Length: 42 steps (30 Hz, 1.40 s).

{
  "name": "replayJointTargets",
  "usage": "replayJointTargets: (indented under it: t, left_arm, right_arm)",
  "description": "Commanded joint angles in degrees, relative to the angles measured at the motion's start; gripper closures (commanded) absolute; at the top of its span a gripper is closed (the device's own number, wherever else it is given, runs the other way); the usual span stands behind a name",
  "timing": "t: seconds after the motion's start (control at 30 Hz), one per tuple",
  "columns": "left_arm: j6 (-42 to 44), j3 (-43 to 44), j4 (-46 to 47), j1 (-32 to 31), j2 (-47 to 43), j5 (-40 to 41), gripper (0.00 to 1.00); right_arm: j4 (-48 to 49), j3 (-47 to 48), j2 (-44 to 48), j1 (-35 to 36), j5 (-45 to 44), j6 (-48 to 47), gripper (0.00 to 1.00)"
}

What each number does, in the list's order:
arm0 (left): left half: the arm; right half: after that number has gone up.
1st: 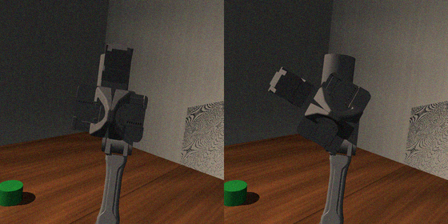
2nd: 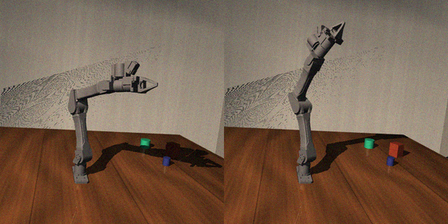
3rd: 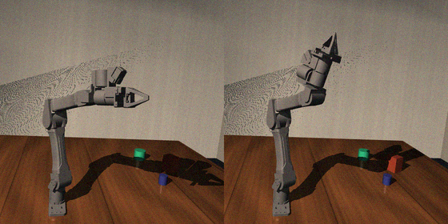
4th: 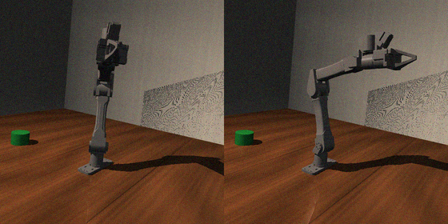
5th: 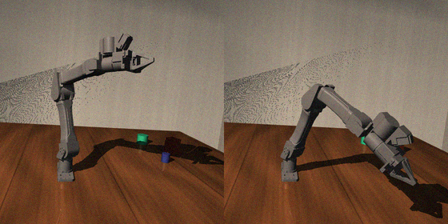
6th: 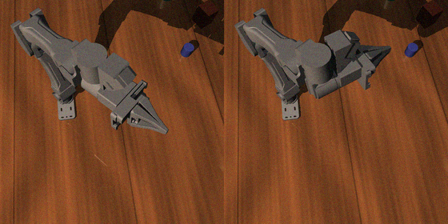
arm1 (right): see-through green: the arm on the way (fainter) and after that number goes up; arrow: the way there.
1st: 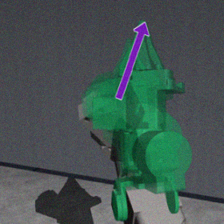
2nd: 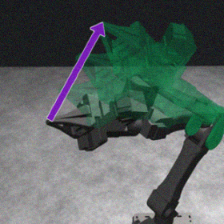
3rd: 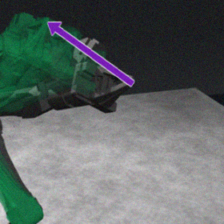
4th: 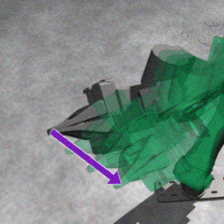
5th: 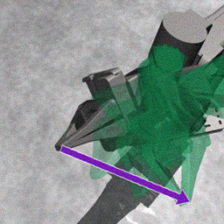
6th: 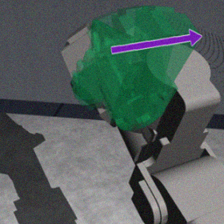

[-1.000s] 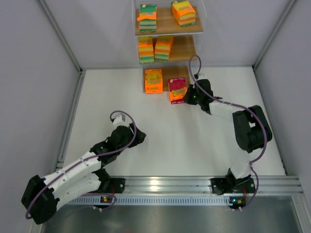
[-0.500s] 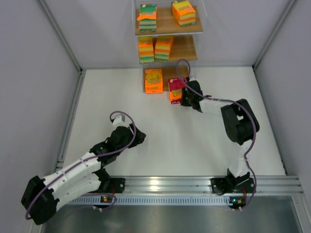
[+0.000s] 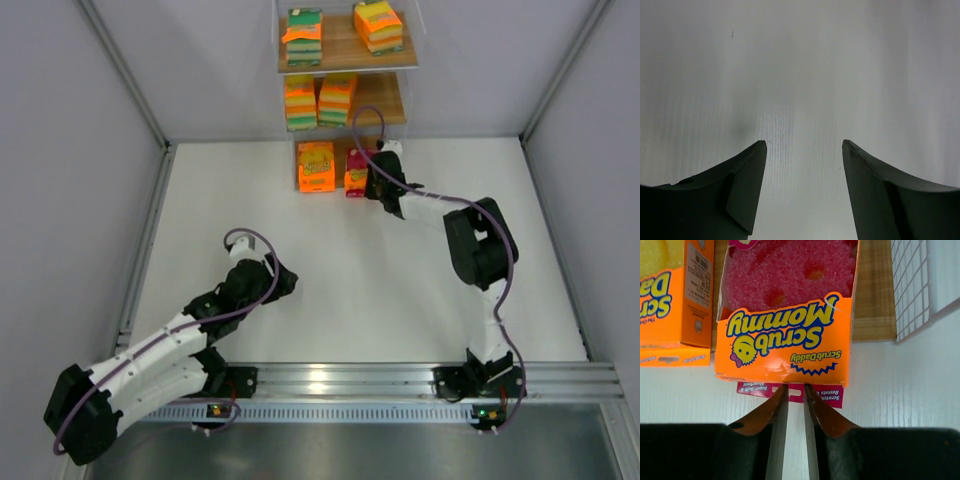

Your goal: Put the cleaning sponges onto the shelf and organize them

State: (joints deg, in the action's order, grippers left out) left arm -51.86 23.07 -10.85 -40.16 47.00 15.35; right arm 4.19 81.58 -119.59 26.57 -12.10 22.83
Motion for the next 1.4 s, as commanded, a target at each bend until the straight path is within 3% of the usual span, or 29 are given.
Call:
replayJointTargets:
  t: [0.0,0.3,0.53,0.8,0.87,1.1,1.17,1.37]
  left_arm:
    - [1.5,0.0,-0.4,0.8,-1.5,1.1,0.32]
    - [1.3,-0.4,-1.7,1.6,-3.6,1.3,0.3]
    - [1.1,-0.4,-1.6,1.9,-3.8,1.3,0.29]
    - [1.4,-0.3,-1.7,2.2,-4.3,1.1,0.28]
    - [1.7,-0.1,-1.7,2.3,-4.3,0.8,0.27]
    - [2.2,0.4,-1.7,2.4,-4.4,0.6,0.25]
    - [3.0,0.8,-1.7,2.4,-4.1,0.6,0.23]
    - [7.1,4.8,-1.7,4.1,-2.0,0.2,0.09]
  right_arm:
    - [3.3,3.8,-2.2,0.8,-3.5,-1.7,0.79]
    - [-0.8,10.3,-6.9,0.7,-4.3,-2.5,0.78]
    - [-0.7,11.3,-6.7,0.7,-5.3,-2.3,0.68]
    - [-3.1,13.2,-7.6,0.7,-7.9,-0.8,0.65]
    - [-1.7,11.2,-6.8,0.7,-7.6,-1.0,0.53]
    - [4.5,3.1,-0.2,0.9,-1.5,-1.6,0.49]
    - [7.3,-2.3,4.2,1.0,0.8,-1.8,0.43]
    - [9.1,-14.1,19.2,3.8,0.4,-4.2,0.15]
